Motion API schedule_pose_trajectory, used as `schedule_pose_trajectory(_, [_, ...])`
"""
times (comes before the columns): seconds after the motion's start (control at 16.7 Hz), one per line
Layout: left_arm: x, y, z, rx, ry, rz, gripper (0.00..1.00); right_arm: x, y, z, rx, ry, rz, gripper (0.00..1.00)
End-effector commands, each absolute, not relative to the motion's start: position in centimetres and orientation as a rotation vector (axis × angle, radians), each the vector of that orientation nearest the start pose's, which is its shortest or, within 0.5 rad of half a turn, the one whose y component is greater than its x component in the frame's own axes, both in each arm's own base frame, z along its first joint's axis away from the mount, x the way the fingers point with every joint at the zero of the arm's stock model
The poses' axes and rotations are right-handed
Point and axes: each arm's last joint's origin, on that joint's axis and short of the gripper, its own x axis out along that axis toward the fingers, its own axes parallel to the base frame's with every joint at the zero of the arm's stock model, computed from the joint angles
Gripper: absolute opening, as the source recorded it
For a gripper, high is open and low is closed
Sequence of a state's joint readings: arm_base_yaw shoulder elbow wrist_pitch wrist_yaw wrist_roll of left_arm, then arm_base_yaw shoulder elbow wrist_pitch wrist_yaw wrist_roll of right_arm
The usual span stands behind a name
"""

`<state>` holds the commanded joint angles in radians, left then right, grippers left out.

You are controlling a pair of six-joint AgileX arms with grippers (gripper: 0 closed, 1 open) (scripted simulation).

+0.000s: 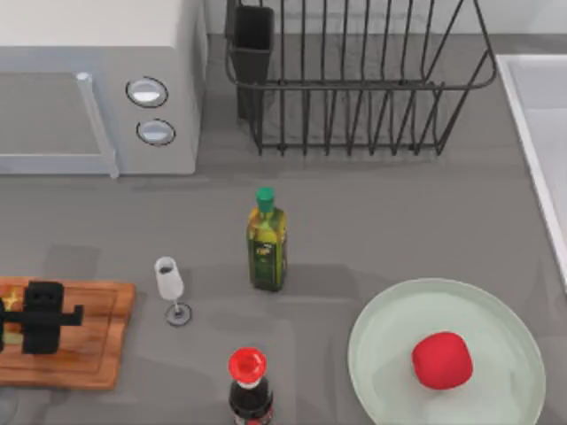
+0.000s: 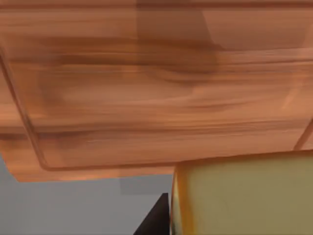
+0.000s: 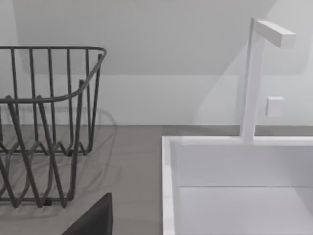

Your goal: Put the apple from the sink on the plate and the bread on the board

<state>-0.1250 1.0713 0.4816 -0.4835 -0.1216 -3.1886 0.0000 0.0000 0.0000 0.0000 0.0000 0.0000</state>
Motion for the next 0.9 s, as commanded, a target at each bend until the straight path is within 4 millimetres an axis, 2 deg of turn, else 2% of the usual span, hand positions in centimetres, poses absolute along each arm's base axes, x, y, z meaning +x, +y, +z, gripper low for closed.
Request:
schedule_pose_trajectory(0.24, [18.4, -1.9, 15.2, -2.625, -0.049, 1.578, 0.0, 10.6, -0.1, 16.0, 0.0, 0.0, 0.0, 1.0])
schedule_pose_trajectory(0.54, [18.6, -1.8, 13.2, -2.59, -0.056, 1.651, 0.0, 10.6, -0.1, 16.0, 0.0, 0.0, 0.0, 1.0])
schedule_pose_trajectory(0.9, [19.9, -1.9, 12.5, -2.639, -0.036, 1.57, 0.0, 10.6, -0.1, 16.0, 0.0, 0.0, 0.0, 1.0])
